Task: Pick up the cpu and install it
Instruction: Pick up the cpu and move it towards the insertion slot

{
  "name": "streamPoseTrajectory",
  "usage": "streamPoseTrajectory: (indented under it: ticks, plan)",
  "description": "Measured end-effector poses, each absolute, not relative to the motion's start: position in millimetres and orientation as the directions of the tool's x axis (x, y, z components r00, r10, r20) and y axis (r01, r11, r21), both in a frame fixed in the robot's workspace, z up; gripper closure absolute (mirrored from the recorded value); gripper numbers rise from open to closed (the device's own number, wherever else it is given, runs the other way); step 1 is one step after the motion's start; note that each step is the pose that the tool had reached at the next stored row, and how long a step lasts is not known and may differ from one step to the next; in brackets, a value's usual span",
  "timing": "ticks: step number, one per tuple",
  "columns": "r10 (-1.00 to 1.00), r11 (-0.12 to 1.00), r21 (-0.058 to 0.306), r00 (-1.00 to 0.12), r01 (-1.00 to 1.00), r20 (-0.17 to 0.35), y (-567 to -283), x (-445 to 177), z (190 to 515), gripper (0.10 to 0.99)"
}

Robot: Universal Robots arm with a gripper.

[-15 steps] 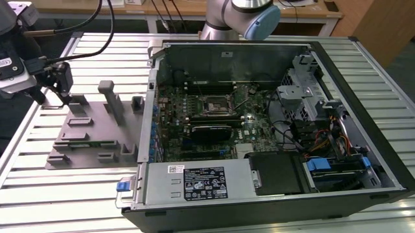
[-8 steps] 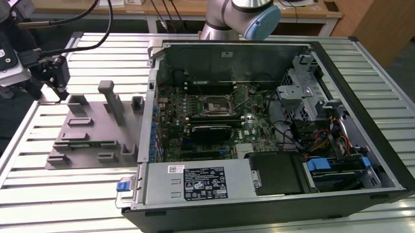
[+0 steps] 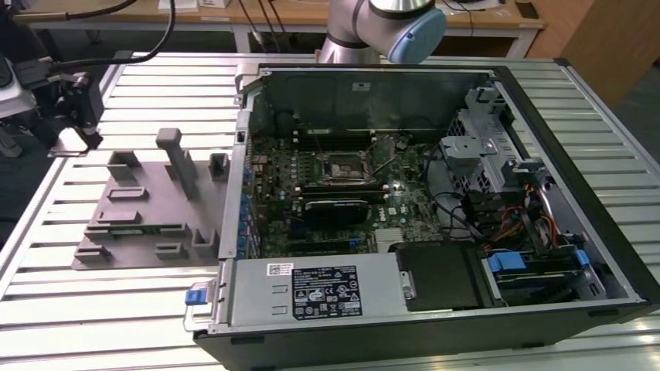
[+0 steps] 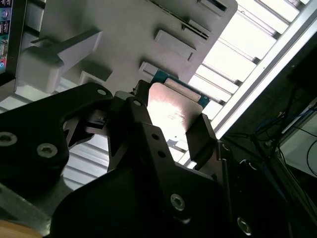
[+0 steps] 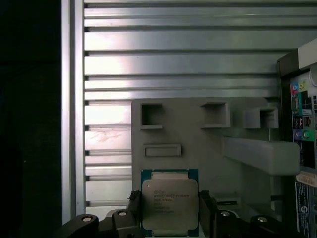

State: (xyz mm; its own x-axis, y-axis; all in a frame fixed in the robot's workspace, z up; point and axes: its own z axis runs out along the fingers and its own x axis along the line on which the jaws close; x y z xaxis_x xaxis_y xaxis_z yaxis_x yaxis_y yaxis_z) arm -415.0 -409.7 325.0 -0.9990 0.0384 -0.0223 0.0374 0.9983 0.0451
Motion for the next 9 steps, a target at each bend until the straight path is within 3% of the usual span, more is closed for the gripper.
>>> streamPoseTrajectory:
  ticks: [9]
  plan:
    - [0.038, 0.998, 0.045, -0.999, 0.037, -0.022, -409.7, -415.0, 343.2, 0.541]
